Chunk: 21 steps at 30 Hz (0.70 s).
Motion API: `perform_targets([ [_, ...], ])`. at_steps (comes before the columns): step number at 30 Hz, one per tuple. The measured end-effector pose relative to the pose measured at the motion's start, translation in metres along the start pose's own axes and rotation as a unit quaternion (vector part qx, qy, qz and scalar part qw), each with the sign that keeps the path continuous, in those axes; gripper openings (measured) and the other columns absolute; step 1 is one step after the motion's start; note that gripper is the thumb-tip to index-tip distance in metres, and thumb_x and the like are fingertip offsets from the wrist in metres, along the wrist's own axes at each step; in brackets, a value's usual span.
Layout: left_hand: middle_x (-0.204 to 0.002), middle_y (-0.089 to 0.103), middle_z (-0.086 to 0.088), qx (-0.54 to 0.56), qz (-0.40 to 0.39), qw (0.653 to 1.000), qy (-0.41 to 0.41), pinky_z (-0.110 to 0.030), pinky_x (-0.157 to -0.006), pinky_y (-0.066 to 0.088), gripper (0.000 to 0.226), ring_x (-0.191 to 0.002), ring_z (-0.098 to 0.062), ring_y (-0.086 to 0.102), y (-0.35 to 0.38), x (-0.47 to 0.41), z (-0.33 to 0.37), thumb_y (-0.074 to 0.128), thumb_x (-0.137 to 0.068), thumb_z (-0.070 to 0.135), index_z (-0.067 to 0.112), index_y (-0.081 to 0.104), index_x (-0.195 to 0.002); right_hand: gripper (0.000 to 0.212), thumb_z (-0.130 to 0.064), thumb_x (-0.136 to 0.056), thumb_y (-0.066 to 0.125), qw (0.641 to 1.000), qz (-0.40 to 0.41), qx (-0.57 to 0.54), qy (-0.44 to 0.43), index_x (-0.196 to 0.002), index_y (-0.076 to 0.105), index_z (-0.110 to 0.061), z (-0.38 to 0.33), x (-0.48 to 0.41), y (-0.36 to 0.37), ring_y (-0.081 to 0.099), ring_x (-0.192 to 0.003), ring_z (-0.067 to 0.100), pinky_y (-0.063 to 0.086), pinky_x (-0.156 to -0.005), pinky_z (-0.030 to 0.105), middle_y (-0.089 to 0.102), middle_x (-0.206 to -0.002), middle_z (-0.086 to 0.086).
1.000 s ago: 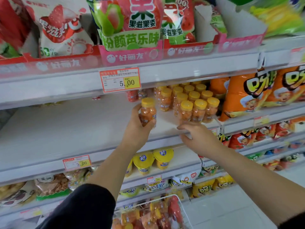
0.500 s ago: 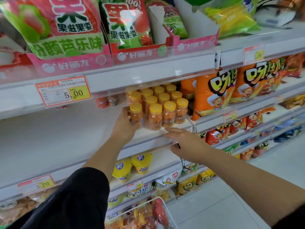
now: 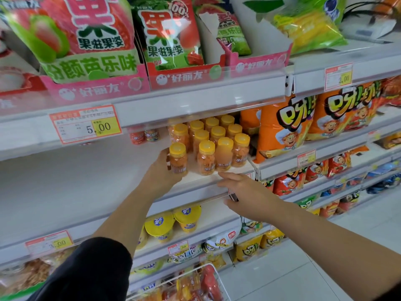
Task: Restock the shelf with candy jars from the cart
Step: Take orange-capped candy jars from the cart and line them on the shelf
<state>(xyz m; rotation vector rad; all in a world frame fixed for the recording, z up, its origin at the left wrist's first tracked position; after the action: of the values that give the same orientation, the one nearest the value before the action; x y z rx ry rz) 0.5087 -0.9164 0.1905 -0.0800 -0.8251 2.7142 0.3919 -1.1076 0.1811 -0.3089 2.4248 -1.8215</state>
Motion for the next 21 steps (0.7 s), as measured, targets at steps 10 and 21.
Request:
perform_targets([
  [10,-0.123,0.062,0.003,-0.016,0.066,0.998,-0.01,-0.039,-0.087,0.052,0.058,-0.095,-0.021,0.065,0.008,-0.019,0.005,0.079,-0.082,0.024,0.018,0.05,-0.132,0.052,-0.035,-0.097,0.057,1.0,-0.005,0.004,0.007,-0.147,0.044,-0.028,0.0,0.0,0.0,0.028,-0.145,0.015,0.039,-0.111,0.035,0.017,-0.162,-0.015],
  [21,-0.127,0.062,-0.001,-0.006,0.09,0.996,-0.018,-0.037,-0.083,0.053,0.067,-0.095,-0.021,0.065,0.008,-0.031,-0.002,0.08,-0.081,0.026,0.019,0.045,-0.137,0.053,-0.034,-0.098,0.056,1.0,-0.008,0.014,0.005,-0.148,0.042,-0.026,-0.008,0.004,-0.004,0.026,-0.145,0.015,0.037,-0.112,0.035,0.014,-0.163,-0.012],
])
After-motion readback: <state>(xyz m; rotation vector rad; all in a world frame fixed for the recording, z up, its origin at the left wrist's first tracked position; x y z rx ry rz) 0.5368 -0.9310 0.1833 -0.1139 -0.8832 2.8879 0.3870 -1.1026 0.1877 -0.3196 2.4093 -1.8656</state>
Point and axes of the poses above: each hand's wrist, its own x-axis away from the middle knuckle, its own y-axis out of the palm, z = x × y, the point moved 8 cm from there along -x, towards the middle knuckle
